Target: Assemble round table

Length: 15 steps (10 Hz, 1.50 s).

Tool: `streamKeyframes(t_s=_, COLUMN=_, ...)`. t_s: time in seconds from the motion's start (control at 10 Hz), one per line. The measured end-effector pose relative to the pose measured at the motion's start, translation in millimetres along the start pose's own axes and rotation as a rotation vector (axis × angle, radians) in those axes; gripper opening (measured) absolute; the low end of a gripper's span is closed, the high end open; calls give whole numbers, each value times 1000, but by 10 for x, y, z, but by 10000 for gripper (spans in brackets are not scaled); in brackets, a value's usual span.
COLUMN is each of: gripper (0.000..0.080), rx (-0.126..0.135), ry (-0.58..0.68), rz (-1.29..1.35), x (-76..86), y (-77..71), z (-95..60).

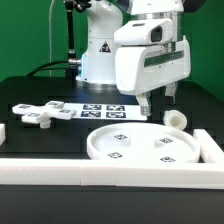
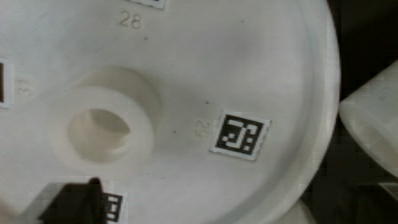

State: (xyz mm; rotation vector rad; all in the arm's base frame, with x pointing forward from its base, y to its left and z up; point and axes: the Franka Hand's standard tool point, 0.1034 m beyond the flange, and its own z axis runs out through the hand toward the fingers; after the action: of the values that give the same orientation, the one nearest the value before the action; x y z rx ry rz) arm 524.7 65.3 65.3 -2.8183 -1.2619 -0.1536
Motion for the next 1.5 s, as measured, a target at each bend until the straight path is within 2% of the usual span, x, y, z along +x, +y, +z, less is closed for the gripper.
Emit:
streamKeyframes(t_s=0.2, gripper=649, rx=2, ry=0, rz=47, x=0, y=-7, z=4)
streamKeyframes(t_s=0.4, gripper=649, rx=6, ry=-2, rz=196, x=-1, y=-15, z=-2)
streamKeyframes(t_s=0.5, gripper=649, rx=8, ry=-17, rz=364, x=-18, y=-37, z=-47)
streamKeyframes(t_s=0.7, gripper=649, rx=-10, ry=6, rz=625, x=-3, y=-188, z=13)
streamKeyframes(t_s=0.9, gripper=649, rx=-11, ry=20, rz=859, x=121, y=-481, z=70)
streamKeyframes(t_s=1.0, gripper=649, rx=-3, ry=24, rz=941, x=119, y=-565, z=99)
streamKeyframes(t_s=1.4, gripper=649, rx=13, ry=-13, rz=954, x=101, y=-582, z=113)
streamKeyframes(t_s=1.5, gripper=649, rx=41, ry=-114, rz=1000, x=25, y=-665, z=156)
